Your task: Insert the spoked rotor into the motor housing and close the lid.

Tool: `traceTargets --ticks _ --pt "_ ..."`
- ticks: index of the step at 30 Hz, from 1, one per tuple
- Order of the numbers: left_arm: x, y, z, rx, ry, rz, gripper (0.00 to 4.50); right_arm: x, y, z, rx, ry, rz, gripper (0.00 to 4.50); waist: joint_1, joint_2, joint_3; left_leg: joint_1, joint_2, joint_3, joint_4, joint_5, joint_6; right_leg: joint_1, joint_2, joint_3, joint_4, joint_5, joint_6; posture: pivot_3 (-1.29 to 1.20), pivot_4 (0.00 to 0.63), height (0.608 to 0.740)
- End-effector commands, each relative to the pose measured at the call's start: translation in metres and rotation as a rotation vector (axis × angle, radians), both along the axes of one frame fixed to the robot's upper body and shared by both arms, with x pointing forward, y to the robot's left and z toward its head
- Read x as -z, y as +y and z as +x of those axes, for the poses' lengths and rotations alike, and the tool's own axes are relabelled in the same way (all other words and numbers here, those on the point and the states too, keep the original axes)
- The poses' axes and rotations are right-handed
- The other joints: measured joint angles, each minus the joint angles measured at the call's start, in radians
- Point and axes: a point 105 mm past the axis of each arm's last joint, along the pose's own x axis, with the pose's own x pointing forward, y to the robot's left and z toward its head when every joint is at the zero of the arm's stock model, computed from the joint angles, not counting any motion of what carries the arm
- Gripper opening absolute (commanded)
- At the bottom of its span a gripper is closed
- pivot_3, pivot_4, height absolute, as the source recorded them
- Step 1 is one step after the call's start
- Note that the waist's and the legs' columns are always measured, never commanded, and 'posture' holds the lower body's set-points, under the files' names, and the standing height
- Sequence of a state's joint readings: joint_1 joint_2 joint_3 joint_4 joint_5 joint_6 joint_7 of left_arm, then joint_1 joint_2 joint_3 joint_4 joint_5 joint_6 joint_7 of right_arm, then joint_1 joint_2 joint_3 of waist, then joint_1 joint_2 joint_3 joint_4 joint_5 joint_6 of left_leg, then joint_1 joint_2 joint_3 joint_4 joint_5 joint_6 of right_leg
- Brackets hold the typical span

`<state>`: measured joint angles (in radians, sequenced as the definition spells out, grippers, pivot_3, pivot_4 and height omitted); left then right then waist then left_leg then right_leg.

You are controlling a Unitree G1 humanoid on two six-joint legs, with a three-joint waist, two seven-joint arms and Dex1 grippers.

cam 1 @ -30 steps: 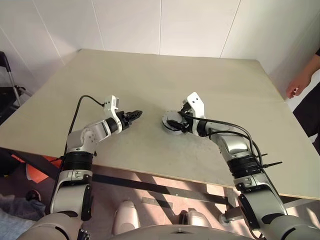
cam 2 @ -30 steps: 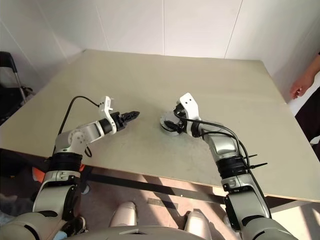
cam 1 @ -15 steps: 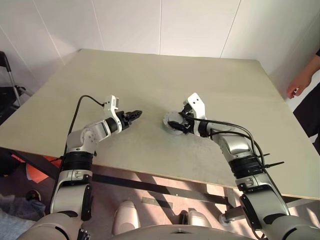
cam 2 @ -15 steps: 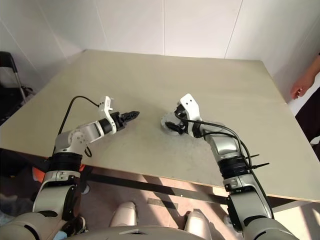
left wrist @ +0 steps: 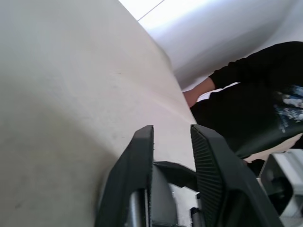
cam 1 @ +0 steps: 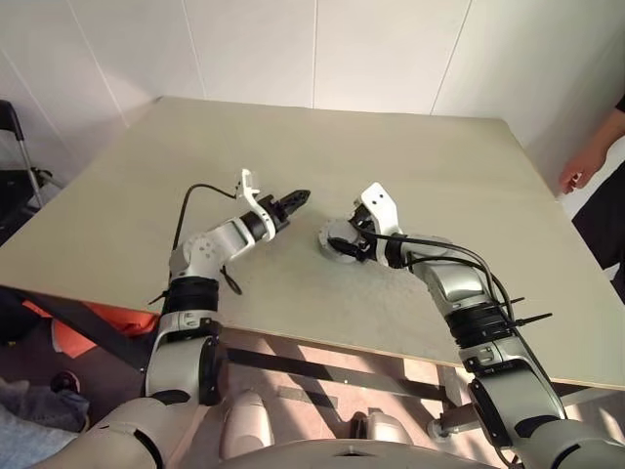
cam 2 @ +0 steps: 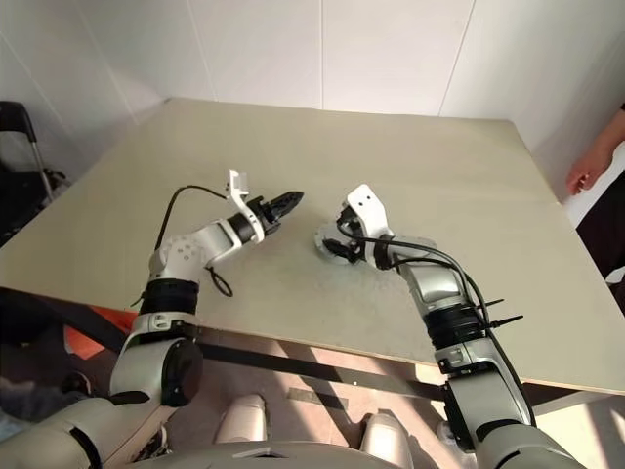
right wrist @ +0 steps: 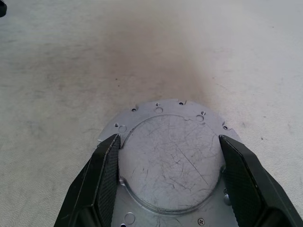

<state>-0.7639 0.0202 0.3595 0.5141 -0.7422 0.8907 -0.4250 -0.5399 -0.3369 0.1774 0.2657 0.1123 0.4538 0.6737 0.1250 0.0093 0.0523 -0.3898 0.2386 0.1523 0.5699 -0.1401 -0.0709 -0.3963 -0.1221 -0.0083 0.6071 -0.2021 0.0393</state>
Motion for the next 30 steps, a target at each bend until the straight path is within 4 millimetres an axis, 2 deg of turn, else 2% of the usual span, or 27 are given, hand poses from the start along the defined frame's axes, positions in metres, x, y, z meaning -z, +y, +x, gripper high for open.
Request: traceTargets --ticks 1,5,7,9,13,16,20,24,30 --pt "0.022 -0.004 0.001 0.014 0.111 0.009 0.02 -0.003 -0.007 0.004 0.027 -0.020 -0.036 3.16 0.000 0.000 0.000 0.000 0.000 0.000 -0.001 0.000 0.000 0.000 0.000 0.000 -0.001 0.000 0.000 0.00 0.000 0.740" --pt "0.046 -0.002 -0.002 0.024 0.184 0.100 0.02 -0.004 -0.008 0.004 0.036 -0.023 -0.034 3.16 0.000 0.000 0.000 0.000 0.000 0.000 0.000 0.000 0.000 0.000 0.000 0.000 -0.001 0.000 0.000 0.00 0.000 0.740" --pt "0.063 -0.003 -0.009 0.055 0.217 0.176 0.02 -0.004 -0.009 0.003 0.038 -0.024 -0.035 3.16 0.001 0.000 0.000 0.000 0.000 0.000 -0.001 0.000 0.000 0.000 0.000 0.000 -0.001 0.000 0.000 0.00 0.000 0.740" --pt "0.070 -0.002 -0.016 0.081 0.229 0.186 0.02 -0.004 -0.010 0.003 0.039 -0.025 -0.036 3.16 0.001 0.000 0.000 0.000 0.000 0.000 -0.001 0.000 0.001 0.000 0.000 0.000 -0.001 0.000 0.000 0.00 0.000 0.740" --pt "0.059 0.001 -0.019 0.091 0.189 0.108 0.02 -0.004 -0.011 0.003 0.041 -0.026 -0.038 3.16 0.000 0.000 0.000 0.003 0.000 0.000 -0.002 -0.001 0.001 0.003 0.000 -0.001 -0.002 0.000 0.000 0.00 0.000 0.740" --pt "0.029 0.008 -0.013 0.059 0.098 -0.043 0.02 -0.004 -0.012 0.005 0.042 -0.029 -0.040 3.16 0.001 0.000 0.000 0.003 0.000 0.000 -0.002 -0.001 0.001 0.002 0.000 -0.001 -0.002 0.000 0.000 0.00 0.000 0.740" --pt "0.017 0.005 -0.011 0.066 0.068 -0.081 0.02 -0.006 -0.010 0.007 0.040 -0.034 -0.039 3.16 0.001 0.000 0.000 0.002 0.000 0.000 -0.002 0.000 0.001 0.003 0.000 -0.001 -0.002 0.000 0.000 0.00 0.000 0.740" --pt "0.031 -0.008 -0.009 0.086 0.132 0.010 0.02 -0.008 -0.008 0.008 0.035 -0.039 -0.034 3.16 0.002 0.000 0.000 0.002 0.000 0.000 -0.002 0.000 0.001 0.003 0.000 -0.001 -0.002 0.000 0.000 0.00 0.000 0.740" --pt "0.035 -0.021 -0.010 0.131 0.138 0.111 0.02 -0.012 -0.004 0.006 0.032 -0.038 -0.011 3.16 0.000 0.000 0.000 0.002 0.000 0.000 -0.004 0.000 0.001 0.002 0.000 -0.001 -0.002 0.000 0.000 0.00 0.000 0.740"
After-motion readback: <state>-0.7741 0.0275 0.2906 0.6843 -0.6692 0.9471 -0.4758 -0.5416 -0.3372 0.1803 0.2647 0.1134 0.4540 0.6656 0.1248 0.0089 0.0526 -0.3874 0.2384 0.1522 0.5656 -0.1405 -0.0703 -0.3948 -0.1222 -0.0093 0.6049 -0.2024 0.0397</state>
